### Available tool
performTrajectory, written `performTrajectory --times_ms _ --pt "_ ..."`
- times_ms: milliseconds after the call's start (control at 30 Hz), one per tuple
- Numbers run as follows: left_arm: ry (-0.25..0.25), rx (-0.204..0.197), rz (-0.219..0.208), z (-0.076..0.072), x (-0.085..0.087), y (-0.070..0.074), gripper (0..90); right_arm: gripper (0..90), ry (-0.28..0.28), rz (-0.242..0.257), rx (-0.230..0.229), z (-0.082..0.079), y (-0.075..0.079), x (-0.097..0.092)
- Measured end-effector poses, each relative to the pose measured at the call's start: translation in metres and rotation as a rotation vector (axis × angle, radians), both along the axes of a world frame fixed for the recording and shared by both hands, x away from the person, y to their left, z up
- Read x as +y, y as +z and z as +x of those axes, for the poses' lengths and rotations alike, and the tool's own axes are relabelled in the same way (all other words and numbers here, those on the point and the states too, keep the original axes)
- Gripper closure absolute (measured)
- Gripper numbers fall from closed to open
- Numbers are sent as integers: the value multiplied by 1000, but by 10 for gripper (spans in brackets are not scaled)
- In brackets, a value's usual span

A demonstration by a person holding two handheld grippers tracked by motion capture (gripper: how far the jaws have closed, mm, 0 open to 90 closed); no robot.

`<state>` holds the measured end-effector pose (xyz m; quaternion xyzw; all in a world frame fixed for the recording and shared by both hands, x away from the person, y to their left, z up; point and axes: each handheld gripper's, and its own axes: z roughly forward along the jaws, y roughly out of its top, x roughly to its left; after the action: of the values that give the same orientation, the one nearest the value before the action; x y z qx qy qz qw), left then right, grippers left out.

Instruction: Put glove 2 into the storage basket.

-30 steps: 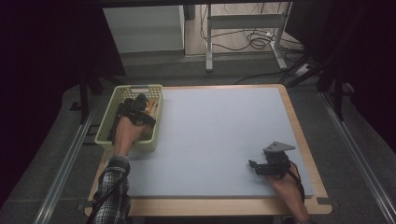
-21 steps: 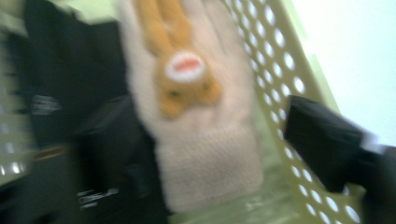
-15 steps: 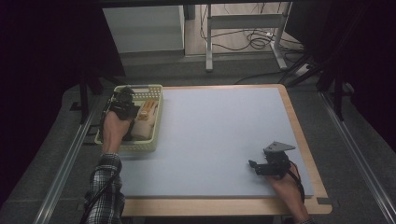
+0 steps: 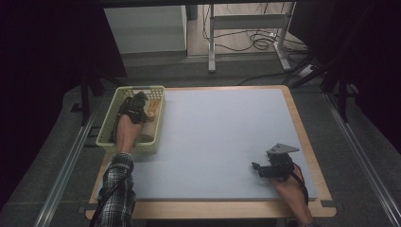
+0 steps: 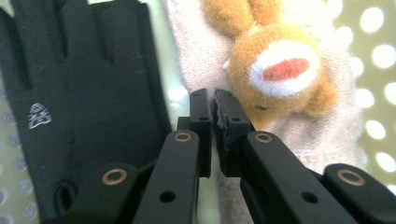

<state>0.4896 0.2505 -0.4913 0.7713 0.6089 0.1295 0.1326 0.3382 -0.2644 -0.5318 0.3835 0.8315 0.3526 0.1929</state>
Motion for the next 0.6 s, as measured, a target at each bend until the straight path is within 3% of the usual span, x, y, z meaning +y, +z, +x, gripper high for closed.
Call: performTrajectory --times_ms 100,200,333,600 --pt "11 -11 -26 -1 6 -1 844 197 0 0 0 0 0 0" --pt "15 -38 -31 -4 14 1 746 196 0 0 0 0 0 0" --pt "17 -91 -55 -11 22 7 701 196 0 0 0 0 0 0" --pt "9 -148 -59 -25 32 20 579 196 0 0 0 0 0 0"
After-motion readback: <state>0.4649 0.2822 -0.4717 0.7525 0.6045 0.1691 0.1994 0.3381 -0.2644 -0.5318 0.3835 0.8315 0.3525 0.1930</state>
